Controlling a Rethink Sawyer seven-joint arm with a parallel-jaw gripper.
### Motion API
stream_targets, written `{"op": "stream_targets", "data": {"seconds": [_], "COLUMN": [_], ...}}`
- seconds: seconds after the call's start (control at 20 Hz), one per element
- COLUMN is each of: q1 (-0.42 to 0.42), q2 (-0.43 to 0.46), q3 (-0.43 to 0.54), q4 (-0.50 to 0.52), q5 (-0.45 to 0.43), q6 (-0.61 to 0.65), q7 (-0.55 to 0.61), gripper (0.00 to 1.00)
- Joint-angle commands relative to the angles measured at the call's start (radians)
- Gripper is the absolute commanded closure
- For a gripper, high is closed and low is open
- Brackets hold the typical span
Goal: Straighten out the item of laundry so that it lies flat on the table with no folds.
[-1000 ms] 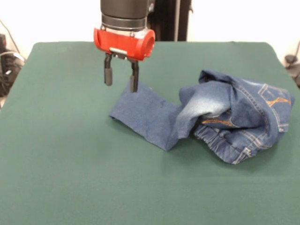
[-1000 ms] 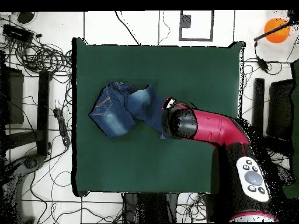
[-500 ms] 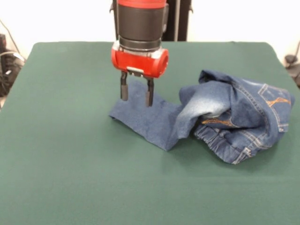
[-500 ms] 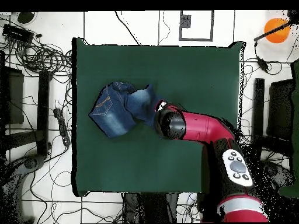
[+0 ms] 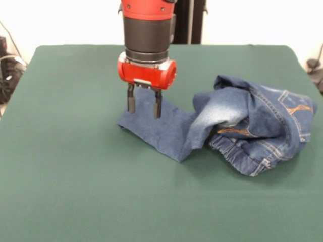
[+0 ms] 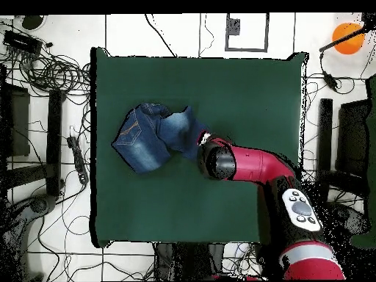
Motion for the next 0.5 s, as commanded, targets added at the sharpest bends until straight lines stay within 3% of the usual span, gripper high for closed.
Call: {"op": "stream_targets", "data": {"seconds": [0.05, 0.5], "q1": [-0.054, -0.058], "q2": [-0.036, -0.036], "q3": [0.165, 0.167], "q4": [0.159, 0.176], "q5": [-0.047, -0.089], "q6": [0.013, -0.029], "q7": [-0.048, -0.007], "gripper": [0.00, 0.00]}}
